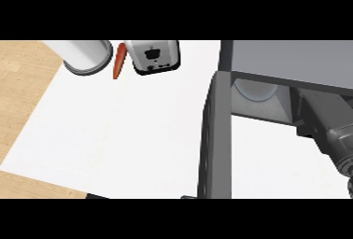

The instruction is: Pick up the milk, place it into the microwave and close the microwave

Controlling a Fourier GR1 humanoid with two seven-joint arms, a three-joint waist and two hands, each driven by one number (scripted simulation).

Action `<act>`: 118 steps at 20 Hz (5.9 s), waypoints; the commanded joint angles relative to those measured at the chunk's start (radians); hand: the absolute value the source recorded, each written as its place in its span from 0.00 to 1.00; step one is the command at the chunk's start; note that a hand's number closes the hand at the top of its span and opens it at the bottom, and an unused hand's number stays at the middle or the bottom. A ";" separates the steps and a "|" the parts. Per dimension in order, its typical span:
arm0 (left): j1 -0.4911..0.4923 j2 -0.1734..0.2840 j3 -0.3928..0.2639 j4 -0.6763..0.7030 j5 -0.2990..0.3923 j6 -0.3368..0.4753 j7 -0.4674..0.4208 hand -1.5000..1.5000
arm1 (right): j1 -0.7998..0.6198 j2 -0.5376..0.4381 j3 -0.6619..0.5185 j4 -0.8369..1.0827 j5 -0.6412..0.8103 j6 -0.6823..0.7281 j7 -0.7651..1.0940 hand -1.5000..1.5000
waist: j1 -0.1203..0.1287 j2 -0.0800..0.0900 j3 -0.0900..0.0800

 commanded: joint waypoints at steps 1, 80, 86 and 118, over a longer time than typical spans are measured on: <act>-0.021 -0.002 -0.020 0.000 -0.025 -0.005 0.001 0.00 | -0.077 0.037 0.074 0.025 0.074 -0.007 0.081 0.00 | 0.026 -0.007 -0.024; -0.308 -0.265 -0.788 0.599 -1.089 -0.005 -0.465 1.00 | 1.173 0.164 0.103 -0.872 -0.202 0.667 -0.195 0.00 | -0.257 -0.106 -0.033; -0.345 -0.265 -1.018 0.779 -1.141 0.219 -0.590 1.00 | 1.333 0.137 0.109 -1.154 -0.311 0.743 -0.113 0.00 | -0.252 -0.100 -0.032; -0.942 -0.264 -1.599 1.031 -0.564 1.194 -0.452 1.00 | 1.541 -0.018 0.261 -1.968 -0.698 0.841 0.361 0.00 | -0.377 -0.069 -0.033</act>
